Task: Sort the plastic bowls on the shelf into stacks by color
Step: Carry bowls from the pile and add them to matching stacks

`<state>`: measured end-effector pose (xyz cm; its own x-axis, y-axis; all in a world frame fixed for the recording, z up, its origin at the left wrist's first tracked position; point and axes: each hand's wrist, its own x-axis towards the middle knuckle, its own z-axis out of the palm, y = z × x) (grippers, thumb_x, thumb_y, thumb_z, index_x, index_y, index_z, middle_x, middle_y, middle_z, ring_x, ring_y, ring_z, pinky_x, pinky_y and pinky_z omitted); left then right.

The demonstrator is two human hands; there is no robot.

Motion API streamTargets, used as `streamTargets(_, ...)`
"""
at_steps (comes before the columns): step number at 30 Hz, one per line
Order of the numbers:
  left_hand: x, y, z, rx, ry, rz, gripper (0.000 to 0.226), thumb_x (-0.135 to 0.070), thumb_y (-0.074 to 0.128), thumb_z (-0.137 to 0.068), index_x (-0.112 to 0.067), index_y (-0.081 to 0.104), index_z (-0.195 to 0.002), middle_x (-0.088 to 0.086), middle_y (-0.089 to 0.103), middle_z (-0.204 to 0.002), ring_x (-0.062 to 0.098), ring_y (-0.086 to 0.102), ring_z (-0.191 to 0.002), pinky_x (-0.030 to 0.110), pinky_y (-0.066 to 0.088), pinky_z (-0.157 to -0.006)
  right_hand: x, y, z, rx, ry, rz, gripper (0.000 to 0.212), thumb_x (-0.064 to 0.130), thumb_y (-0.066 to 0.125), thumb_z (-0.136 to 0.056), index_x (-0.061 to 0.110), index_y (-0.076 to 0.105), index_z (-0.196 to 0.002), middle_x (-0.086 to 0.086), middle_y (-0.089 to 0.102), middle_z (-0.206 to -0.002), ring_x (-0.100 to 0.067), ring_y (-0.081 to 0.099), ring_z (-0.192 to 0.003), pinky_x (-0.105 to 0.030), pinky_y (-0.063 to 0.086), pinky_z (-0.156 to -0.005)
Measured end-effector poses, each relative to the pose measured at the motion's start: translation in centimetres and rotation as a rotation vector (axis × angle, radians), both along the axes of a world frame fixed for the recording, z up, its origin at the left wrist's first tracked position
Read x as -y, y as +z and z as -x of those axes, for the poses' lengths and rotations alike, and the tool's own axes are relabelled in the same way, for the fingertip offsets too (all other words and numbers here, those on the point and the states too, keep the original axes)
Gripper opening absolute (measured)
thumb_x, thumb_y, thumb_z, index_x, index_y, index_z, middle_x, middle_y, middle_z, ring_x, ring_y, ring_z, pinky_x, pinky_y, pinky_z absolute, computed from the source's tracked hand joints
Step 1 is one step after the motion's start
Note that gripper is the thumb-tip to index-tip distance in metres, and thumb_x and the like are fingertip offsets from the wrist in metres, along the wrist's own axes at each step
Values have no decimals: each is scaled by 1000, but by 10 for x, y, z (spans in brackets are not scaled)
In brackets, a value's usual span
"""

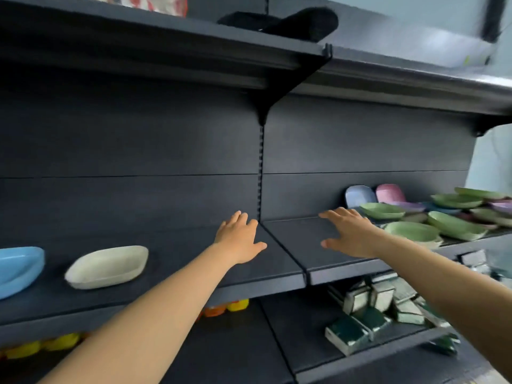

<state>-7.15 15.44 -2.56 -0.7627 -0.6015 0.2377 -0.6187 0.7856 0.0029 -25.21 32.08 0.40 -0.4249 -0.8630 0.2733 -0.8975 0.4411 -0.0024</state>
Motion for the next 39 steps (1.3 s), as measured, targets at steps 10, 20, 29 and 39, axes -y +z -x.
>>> streamTargets(10,-87,-3,185,-29,-132,-85,62,-52,42,-93,-16,32,-142,6,28,-149,24,19,-141,42,28,-111,-117,-7,157,42,-145,36,71,46,60,-86,27,27,-146,-1,24,-154,-29,22,-141,-45,26,-112)
streamTargets(20,-83,-5,338,12,-151,-89,62,-52,41,-93,-16,31,-142,7,35,-144,27,29,-135,41,34,-106,-148,-33,305,136,-245,28,71,45,59,-88,23,27,-148,-5,33,-150,-30,28,-137,-45,29,-112)
streamTargets(29,-51,5,479,-68,-122,-248,67,-52,45,-91,-15,31,-144,8,38,-145,28,38,-130,37,38,-103,-126,-16,445,182,-243,70,63,38,61,-88,24,35,-143,-5,36,-148,-28,30,-137,-38,29,-110)
streamTargets(39,-23,-12,562,-255,112,-513,51,-46,51,-91,-6,47,-121,8,57,-112,21,51,-89,28,35,-61,-96,-20,577,242,-57,18,64,28,73,-80,21,46,-137,-3,44,-141,-16,44,-118,-21,32,-92)
